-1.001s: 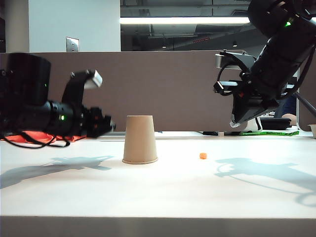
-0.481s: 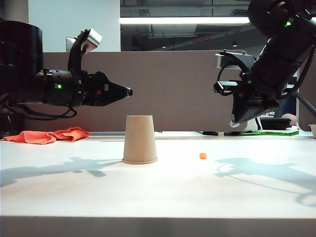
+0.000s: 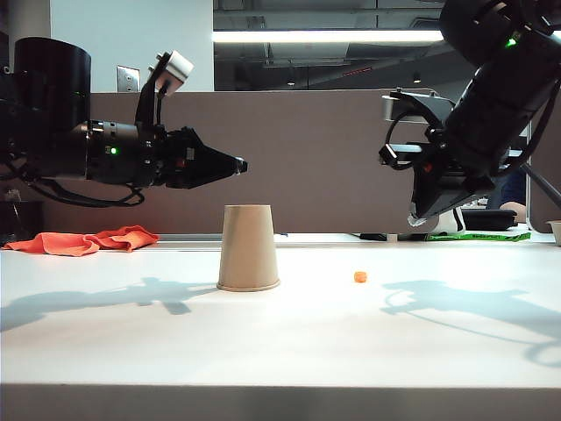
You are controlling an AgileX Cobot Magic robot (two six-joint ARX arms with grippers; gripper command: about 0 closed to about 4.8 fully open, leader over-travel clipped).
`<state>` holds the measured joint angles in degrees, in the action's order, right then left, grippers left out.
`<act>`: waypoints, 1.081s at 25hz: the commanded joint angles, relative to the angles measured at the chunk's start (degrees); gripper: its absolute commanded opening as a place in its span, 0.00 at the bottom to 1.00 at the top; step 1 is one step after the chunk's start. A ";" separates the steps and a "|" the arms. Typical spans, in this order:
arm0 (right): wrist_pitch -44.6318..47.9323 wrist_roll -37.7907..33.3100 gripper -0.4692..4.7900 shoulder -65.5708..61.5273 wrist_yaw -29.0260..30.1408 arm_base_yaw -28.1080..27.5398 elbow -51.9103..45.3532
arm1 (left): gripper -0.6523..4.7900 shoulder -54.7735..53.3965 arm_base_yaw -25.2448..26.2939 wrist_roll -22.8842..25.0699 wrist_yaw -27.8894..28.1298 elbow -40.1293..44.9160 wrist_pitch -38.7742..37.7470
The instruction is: Throw the dice onto the paper cup, compare its value with the values of the other dice on the table, place the die with the higher value on the paper cup, and take no action if both dice have the same value.
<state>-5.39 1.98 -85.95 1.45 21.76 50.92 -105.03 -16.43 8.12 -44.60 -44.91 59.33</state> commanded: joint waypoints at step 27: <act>0.94 -0.26 0.08 0.26 -0.02 0.02 0.09 | 0.27 -2.03 -0.13 1.95 -2.75 -6.36 -14.53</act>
<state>-5.39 1.83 -85.95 1.45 21.78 50.92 -107.26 -16.45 10.33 -47.37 -51.27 44.29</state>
